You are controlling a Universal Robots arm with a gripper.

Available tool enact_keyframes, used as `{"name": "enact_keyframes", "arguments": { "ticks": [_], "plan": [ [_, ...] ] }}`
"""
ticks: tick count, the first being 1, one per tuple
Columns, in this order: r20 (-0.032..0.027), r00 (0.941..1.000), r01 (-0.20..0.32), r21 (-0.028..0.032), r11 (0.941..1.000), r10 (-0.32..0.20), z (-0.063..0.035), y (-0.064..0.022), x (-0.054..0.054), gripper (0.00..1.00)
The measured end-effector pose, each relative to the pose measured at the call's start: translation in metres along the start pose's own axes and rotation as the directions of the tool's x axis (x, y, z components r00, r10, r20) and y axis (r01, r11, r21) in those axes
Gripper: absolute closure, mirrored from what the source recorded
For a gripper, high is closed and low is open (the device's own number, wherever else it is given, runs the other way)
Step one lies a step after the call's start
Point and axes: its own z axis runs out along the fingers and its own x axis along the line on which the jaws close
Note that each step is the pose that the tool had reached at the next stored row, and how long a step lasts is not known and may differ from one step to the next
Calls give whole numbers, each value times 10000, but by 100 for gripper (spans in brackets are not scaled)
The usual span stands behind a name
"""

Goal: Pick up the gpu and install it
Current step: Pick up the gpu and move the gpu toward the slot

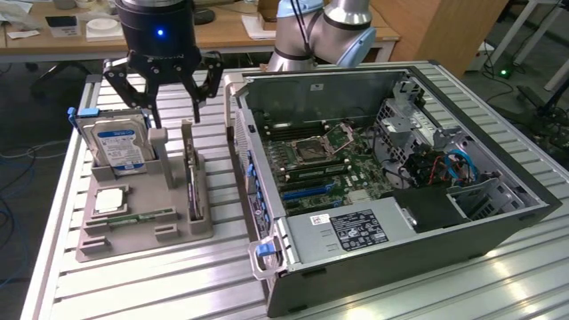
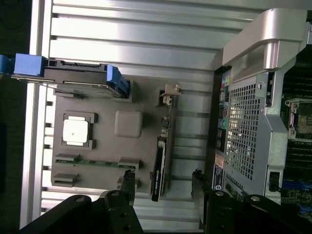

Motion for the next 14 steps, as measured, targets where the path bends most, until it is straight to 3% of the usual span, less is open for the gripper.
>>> {"name": "enact_keyframes", "arguments": {
  "ticks": [14],
  "plan": [
    [-3, 10000, 64, 0, 10000, -64, 69, -33, 9, 41]
  ]
}}
